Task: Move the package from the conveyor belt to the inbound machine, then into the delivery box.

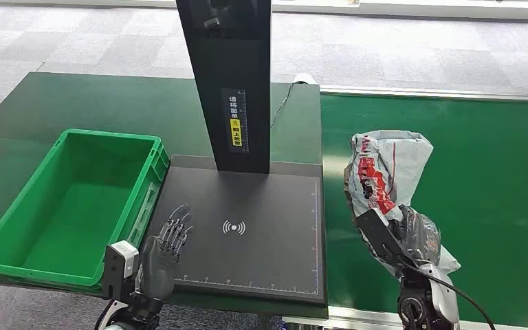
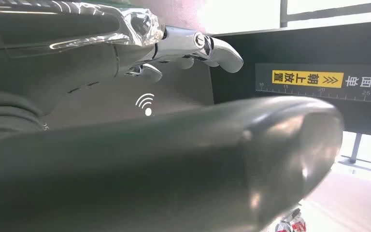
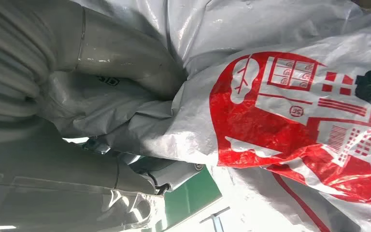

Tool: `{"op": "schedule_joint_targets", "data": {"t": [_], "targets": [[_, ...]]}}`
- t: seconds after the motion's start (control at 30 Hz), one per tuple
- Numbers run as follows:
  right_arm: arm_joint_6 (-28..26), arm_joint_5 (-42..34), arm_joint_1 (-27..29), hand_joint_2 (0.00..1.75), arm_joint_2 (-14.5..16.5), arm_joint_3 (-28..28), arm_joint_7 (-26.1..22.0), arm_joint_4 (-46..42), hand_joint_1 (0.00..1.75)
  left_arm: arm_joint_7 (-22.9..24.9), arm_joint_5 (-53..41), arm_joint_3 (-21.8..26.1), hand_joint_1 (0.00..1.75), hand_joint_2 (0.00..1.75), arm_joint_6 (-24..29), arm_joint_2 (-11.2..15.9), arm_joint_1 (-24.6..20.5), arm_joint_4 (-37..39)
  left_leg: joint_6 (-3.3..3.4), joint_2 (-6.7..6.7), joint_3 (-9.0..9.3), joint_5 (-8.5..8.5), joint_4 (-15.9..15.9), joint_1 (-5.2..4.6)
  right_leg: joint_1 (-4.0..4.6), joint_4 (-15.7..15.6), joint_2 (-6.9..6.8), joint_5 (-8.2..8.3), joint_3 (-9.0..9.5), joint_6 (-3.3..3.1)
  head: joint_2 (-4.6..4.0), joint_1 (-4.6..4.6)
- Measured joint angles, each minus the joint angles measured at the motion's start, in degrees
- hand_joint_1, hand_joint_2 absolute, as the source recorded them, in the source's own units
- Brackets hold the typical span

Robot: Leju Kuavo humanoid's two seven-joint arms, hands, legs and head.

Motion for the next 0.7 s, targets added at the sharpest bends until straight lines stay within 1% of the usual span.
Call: {"op": "schedule_joint_targets", "data": {"t": [0.3, 0.4, 0.47, 0.53, 0.57, 0.63, 0.7], "targets": [[-0.07, -0.01, -0.02, 1.75, 0.26, -0.21, -0.01, -0.09, 1.75, 0.00, 0.00, 0.03, 0.00, 0.00, 0.00, 0.00, 0.00, -0.02, 0.00, 0.00, 0.00, 0.00, 0.00, 0.00, 0.00, 0.00, 0.00, 0.00, 0.00, 0.00, 0.00, -0.01], [-1.42, -0.70, -0.01, 1.75, 0.36, -0.35, -0.77, -0.16, 1.75, 0.00, 0.00, 0.03, 0.00, 0.00, 0.00, 0.00, 0.00, -0.02, 0.00, 0.00, 0.00, 0.00, 0.00, 0.00, 0.00, 0.00, 0.00, 0.00, 0.00, 0.00, 0.00, 0.01], [-4.36, -2.40, -0.02, 1.75, 0.68, -0.70, -2.74, -0.55, 1.75, -0.05, 0.00, 0.03, 0.00, 0.00, 0.05, -0.01, -0.01, -0.01, 0.00, 0.00, 0.00, 0.00, 0.00, 0.00, 0.00, 0.00, 0.00, 0.00, -0.01, 0.00, 0.00, 0.00], [-7.02, -5.53, -0.03, 1.75, 1.10, -1.05, -6.18, -1.33, 1.75, -0.28, 0.04, 0.03, 0.00, 0.00, 0.18, -0.02, -0.09, 0.04, 0.00, 0.00, 0.00, 0.00, 0.00, 0.00, 0.00, 0.00, 0.00, 0.00, -0.01, 0.00, 0.00, 0.00], [-7.47, -7.56, -0.03, 1.75, 1.26, -1.13, -8.24, -1.76, 1.75, -0.47, 0.12, 0.03, 0.00, 0.00, 0.27, -0.02, -0.18, 0.10, 0.00, 0.01, 0.00, 0.00, 0.00, 0.00, 0.00, 0.00, 0.00, 0.00, -0.01, 0.00, 0.00, 0.00], [-6.30, -11.76, -0.03, 1.75, 1.52, -0.91, -12.35, -2.51, 1.75, -0.87, 0.40, 0.03, 0.00, 0.00, 0.56, -0.02, -0.54, 0.40, 0.00, 0.01, 0.00, 0.00, 0.00, 0.00, 0.00, 0.00, 0.00, 0.00, -0.01, 0.00, 0.00, 0.00], [-3.44, -14.57, 0.00, 1.75, 1.68, 0.01, -15.24, -2.96, 1.75, -0.93, 0.53, 0.07, 0.00, 0.00, 1.94, -0.04, -1.21, 1.05, 0.00, 0.01, 0.00, 0.00, 0.00, 0.00, 0.00, 0.00, 0.00, 0.00, -0.01, 0.00, 0.00, 0.00]]}}
